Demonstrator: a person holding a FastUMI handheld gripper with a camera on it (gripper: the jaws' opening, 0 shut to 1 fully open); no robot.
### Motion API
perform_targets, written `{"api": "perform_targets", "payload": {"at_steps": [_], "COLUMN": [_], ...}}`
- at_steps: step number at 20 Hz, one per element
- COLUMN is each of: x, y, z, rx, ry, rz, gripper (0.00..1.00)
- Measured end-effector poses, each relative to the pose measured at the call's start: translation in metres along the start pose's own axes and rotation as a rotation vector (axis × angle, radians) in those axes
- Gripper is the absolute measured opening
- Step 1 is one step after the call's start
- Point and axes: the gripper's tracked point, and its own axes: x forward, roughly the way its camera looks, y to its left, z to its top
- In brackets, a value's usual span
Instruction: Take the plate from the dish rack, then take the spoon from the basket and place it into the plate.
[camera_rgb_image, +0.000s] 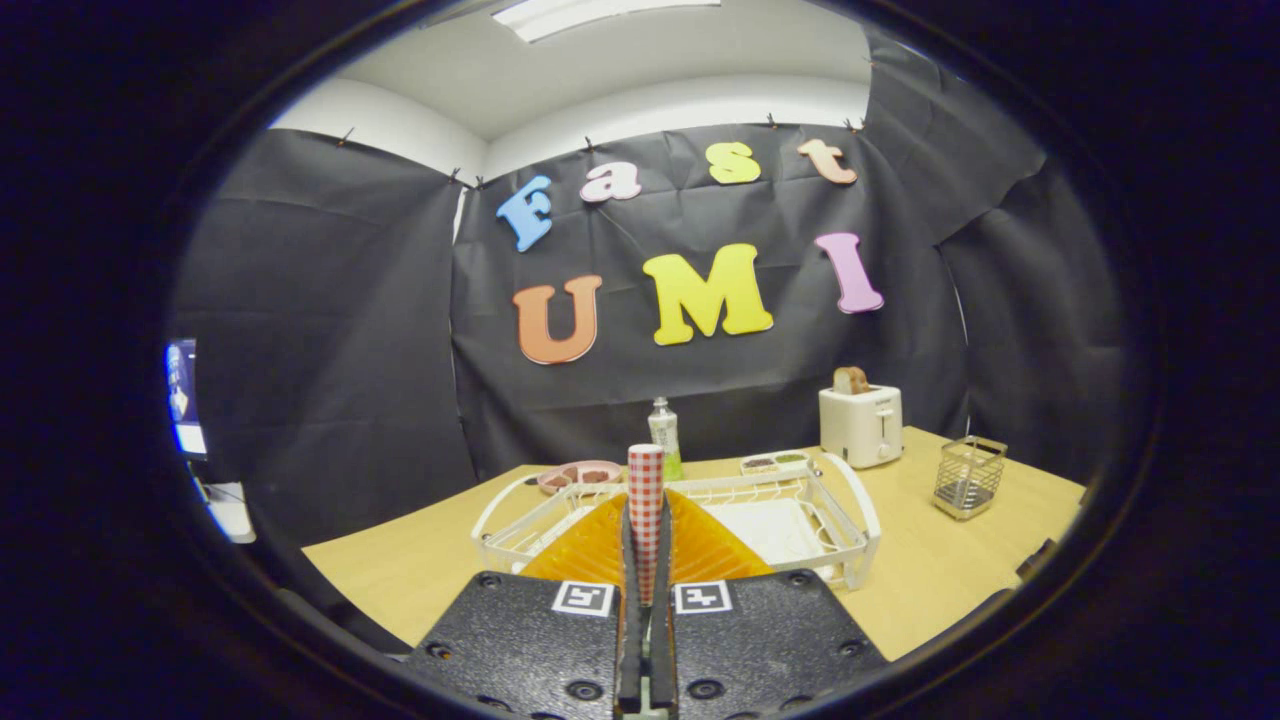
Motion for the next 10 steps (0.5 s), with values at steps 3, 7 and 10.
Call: {"api": "perform_targets", "payload": {"at_steps": [3, 7, 10], "x": [0.003, 0.007, 0.009], "y": [0.009, 0.012, 0.011], "z": [-0.015, -0.023, -0.028], "rx": [0.022, 0.042, 0.04], "ry": [0.007, 0.007, 0.01], "rz": [0.004, 0.002, 0.006], "gripper": [0.1, 0.12, 0.15]}}
